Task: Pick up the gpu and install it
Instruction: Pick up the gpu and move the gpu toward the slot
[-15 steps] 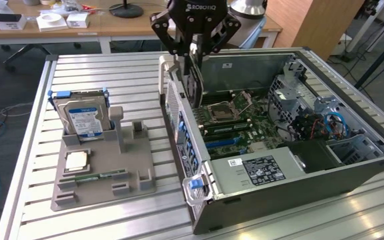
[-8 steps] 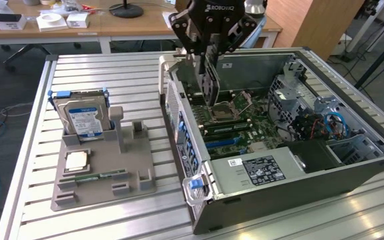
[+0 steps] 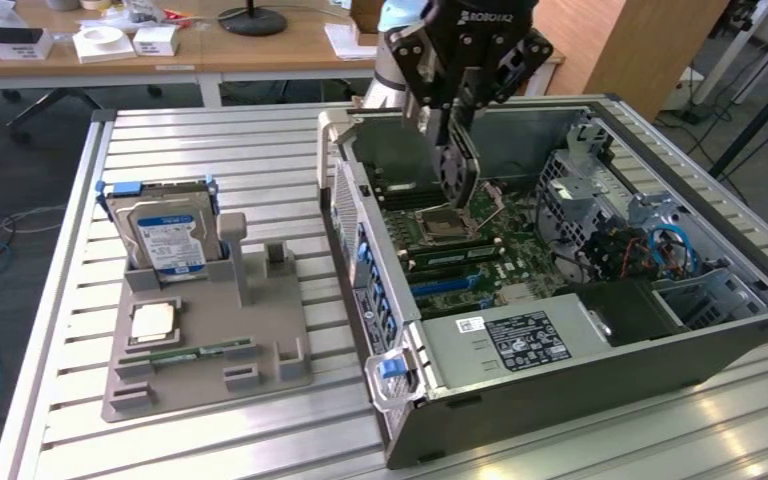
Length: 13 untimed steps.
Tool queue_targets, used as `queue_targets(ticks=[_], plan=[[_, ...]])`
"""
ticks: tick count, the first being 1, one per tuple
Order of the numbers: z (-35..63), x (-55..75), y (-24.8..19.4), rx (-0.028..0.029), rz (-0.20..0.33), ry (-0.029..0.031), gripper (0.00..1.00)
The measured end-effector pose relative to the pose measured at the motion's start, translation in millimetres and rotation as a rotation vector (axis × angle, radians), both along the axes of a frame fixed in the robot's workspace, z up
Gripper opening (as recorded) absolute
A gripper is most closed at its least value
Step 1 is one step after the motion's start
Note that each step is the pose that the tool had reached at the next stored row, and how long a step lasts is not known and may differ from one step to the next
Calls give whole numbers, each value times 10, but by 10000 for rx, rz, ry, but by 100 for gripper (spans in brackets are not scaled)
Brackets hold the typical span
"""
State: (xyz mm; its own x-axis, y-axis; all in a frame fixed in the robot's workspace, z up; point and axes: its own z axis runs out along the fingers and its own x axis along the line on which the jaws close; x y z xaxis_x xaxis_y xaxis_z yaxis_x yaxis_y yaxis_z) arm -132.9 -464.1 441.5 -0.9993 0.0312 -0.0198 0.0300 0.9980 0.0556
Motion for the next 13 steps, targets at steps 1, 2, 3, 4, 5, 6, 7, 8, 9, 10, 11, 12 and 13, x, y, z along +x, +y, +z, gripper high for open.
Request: queue_targets(ticks=[1,2,3,4,5,6,7,8,9,10,11,12,13], plan=[[-1,45,0,3,0,0,26],[0,93,0,6,0,0,26],[-1,137,0,9,-1,0,26],[-1,183,0,13,0,0,26],[-2,230,0,17,1,0,26],[-2,273,0,20,0,0,26],[-3,317,0,23,-1,0,26],[-3,367,0,26,1,-1,26],[-4,410,0,30,1,-1,26],[-5,566,0,39,1,0,26],[-8,704,0,53,1,0,26],[-9,745,0,57,-1,0,26],[-9,773,0,59,-1,0,26]])
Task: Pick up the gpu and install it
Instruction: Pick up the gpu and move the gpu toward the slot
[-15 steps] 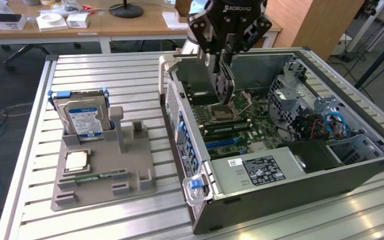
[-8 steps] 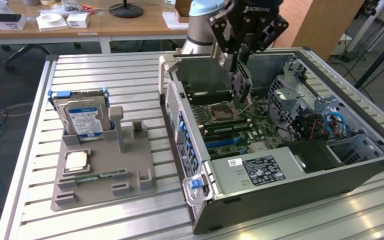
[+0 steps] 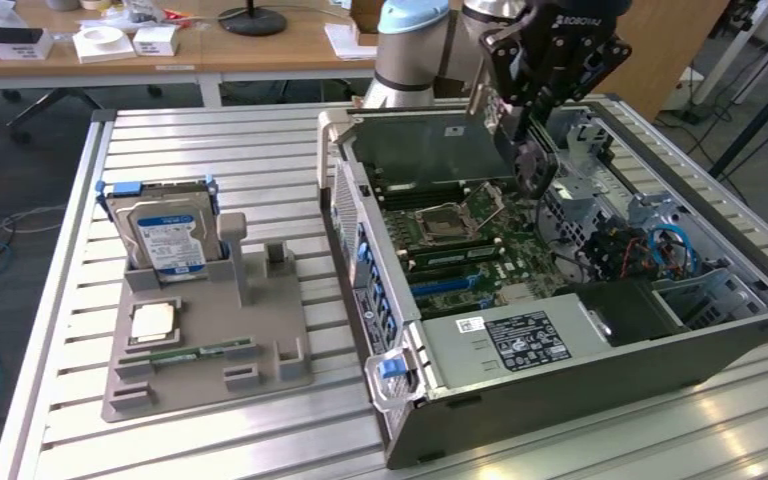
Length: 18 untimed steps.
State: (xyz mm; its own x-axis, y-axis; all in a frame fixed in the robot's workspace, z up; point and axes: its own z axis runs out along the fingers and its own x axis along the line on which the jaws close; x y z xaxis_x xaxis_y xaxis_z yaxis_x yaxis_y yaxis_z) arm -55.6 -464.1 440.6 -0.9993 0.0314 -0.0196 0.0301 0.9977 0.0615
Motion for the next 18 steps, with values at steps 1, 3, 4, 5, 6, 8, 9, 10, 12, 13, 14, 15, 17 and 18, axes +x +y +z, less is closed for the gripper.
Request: queue_targets(ticks=[1,3,4,5,6,8,9,10,12,13,14,15,17,18], plan=[[0,31,0,2,1,0,26],[-1,89,0,6,2,0,26],[-2,117,0,9,1,0,26],[-2,141,0,12,0,0,26],[-2,153,-1,14,1,0,26],[-2,157,0,15,1,0,26],[-2,157,0,15,1,0,26],[-3,158,0,16,0,0,26],[-7,187,0,22,50,-2,26],[-8,201,0,22,107,-1,26],[-10,212,0,22,176,0,26],[-13,218,0,22,241,-1,26],[-24,220,0,21,296,0,26],[-34,222,0,19,317,1,26]])
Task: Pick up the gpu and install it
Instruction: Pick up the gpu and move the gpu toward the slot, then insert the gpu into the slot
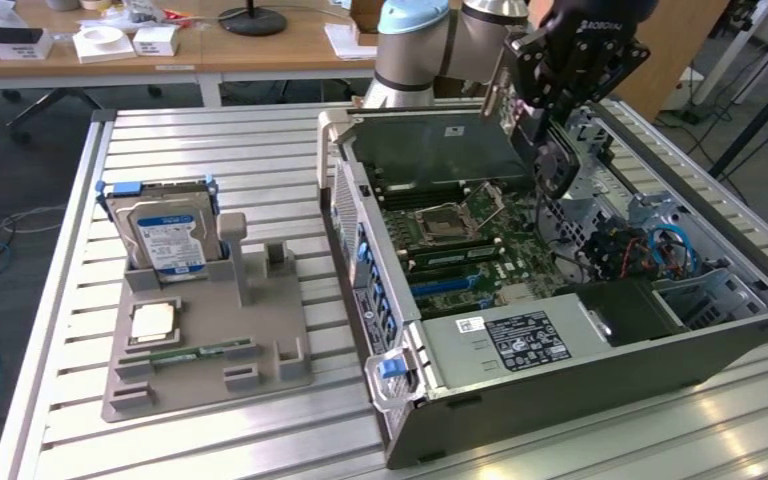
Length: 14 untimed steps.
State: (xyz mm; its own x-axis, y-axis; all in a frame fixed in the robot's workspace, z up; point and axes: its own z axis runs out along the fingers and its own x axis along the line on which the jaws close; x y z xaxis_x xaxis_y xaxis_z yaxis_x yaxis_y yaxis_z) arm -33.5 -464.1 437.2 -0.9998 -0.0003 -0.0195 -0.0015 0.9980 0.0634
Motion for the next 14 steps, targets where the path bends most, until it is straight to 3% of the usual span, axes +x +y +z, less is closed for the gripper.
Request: queue_targets(ticks=[14], plan=[[-46,4,0,3,57,-1,26]])
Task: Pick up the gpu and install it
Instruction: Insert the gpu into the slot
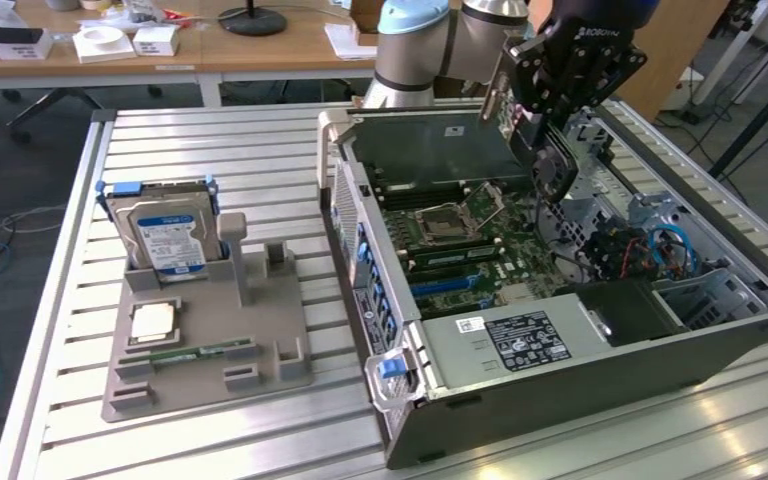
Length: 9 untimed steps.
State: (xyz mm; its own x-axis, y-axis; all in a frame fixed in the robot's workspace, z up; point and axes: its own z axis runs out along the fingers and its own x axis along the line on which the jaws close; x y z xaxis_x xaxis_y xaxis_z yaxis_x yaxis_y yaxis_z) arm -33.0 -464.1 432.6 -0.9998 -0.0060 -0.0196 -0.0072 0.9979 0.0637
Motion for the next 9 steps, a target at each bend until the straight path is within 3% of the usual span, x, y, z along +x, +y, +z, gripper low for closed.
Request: queue_targets(ticks=[9], plan=[[0,0,0,-1,62,1,26]])
